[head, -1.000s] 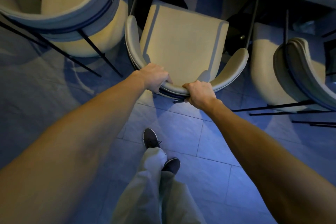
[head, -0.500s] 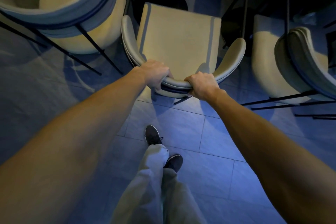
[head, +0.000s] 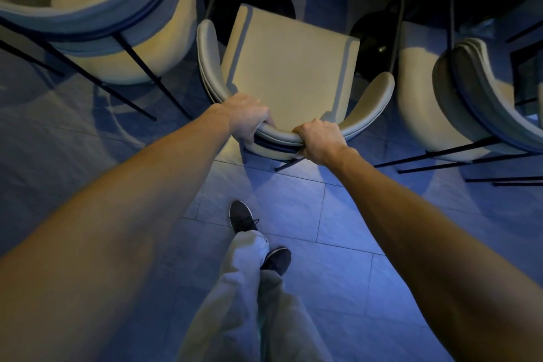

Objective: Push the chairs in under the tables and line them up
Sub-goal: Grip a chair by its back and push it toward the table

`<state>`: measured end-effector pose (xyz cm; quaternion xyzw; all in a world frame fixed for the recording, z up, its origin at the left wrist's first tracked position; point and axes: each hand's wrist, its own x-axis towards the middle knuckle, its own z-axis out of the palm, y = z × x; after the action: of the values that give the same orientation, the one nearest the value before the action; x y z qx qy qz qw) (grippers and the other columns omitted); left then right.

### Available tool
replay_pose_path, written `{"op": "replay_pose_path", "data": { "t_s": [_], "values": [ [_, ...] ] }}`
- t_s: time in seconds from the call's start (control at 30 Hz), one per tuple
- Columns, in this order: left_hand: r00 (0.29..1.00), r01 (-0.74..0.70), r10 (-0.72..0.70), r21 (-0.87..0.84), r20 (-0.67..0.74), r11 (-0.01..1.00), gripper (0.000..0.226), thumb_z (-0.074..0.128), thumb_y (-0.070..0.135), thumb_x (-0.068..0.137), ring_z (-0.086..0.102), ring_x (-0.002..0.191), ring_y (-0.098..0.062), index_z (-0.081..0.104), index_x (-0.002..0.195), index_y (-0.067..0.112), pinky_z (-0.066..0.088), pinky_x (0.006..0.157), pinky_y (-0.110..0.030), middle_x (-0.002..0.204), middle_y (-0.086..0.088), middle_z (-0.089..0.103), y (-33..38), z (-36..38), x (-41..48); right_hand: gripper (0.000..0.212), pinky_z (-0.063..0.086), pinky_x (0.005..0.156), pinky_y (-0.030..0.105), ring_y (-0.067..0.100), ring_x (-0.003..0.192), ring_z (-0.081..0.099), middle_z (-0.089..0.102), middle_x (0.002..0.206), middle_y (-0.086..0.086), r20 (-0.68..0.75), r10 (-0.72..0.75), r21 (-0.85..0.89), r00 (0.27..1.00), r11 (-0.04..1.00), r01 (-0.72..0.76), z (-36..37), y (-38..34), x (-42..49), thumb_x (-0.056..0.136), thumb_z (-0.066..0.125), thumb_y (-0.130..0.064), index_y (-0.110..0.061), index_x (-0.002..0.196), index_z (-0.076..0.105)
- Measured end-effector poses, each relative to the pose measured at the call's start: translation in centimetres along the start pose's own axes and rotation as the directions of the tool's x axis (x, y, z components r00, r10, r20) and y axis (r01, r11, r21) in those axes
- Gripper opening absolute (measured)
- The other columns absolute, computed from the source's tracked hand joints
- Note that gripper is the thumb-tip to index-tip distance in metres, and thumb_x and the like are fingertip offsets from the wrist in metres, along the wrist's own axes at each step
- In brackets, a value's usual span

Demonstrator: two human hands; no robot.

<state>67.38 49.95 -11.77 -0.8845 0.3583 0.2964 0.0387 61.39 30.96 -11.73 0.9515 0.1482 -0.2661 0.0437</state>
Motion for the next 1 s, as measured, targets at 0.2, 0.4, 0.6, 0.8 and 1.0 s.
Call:
{"op": "replay_pose_path", "data": {
  "t_s": [0.2, 0.4, 0.6, 0.8, 1.0],
  "values": [
    [1.000, 0.015, -0.015, -0.021, 0.005, 1.000, 0.060, 0.083, 0.038, 0.071, 0.063, 0.096, -0.022, 0.062, 0.127, 0.047, 0.041, 0.070, -0.033, 0.102, 0.006, 0.070, 0.1, 0.2, -0.4, 0.033, 0.051, 0.080, 0.040, 0.030, 0.100, 0.066, 0.070, 0.108, 0.006, 0.018, 0.001, 0.009, 1.000, 1.000, -0.001, -0.2, -0.1, -0.1, 0.087, 0.074, -0.033, -0.026, 0.118, 0.067],
    [1.000, 0.021, -0.021, -0.004, -0.003, 1.000, 0.061, 0.082, 0.039, 0.073, 0.063, 0.098, -0.023, 0.061, 0.130, 0.046, 0.039, 0.070, -0.031, 0.104, 0.004, 0.070, 0.4, 0.9, -0.7, 0.033, 0.048, 0.076, 0.038, 0.030, 0.100, 0.066, 0.070, 0.107, 0.006, 0.031, 0.000, 0.004, 1.000, 1.000, -0.001, 0.2, -0.3, -0.4, 0.086, 0.075, -0.035, -0.026, 0.117, 0.067],
    [0.999, 0.036, -0.036, 0.017, 0.000, 0.999, 0.060, 0.081, 0.040, 0.073, 0.065, 0.097, -0.023, 0.060, 0.128, 0.046, 0.046, 0.072, -0.033, 0.104, 0.004, 0.071, 0.6, 0.8, -0.8, 0.032, 0.051, 0.077, 0.039, 0.029, 0.097, 0.067, 0.070, 0.105, 0.006, 0.015, 0.001, -0.004, 1.000, 1.000, -0.001, 0.4, -0.2, -0.3, 0.088, 0.073, -0.033, -0.025, 0.117, 0.065],
    [0.995, 0.091, -0.088, 0.080, -0.042, 0.993, 0.051, 0.077, 0.038, 0.078, 0.064, 0.101, -0.024, 0.060, 0.126, 0.038, 0.048, 0.081, -0.037, 0.109, 0.002, 0.069, 1.6, 1.1, -1.4, 0.035, 0.043, 0.071, 0.036, 0.031, 0.096, 0.066, 0.069, 0.106, 0.008, 0.019, 0.000, -0.009, 1.000, 1.000, 0.000, 0.4, -0.2, -0.7, 0.089, 0.069, -0.033, -0.021, 0.120, 0.060],
    [0.988, 0.109, -0.098, 0.091, -0.115, 0.990, 0.049, 0.070, 0.042, 0.085, 0.060, 0.110, -0.027, 0.055, 0.129, 0.027, 0.041, 0.094, -0.042, 0.117, -0.003, 0.066, 3.6, 0.5, -3.6, 0.036, 0.042, 0.073, 0.035, 0.032, 0.101, 0.063, 0.066, 0.114, 0.012, 0.089, -0.011, 0.054, 0.996, 0.999, 0.007, -2.1, -0.5, -2.9, 0.091, 0.066, -0.025, -0.014, 0.123, 0.055]
  ]
}}
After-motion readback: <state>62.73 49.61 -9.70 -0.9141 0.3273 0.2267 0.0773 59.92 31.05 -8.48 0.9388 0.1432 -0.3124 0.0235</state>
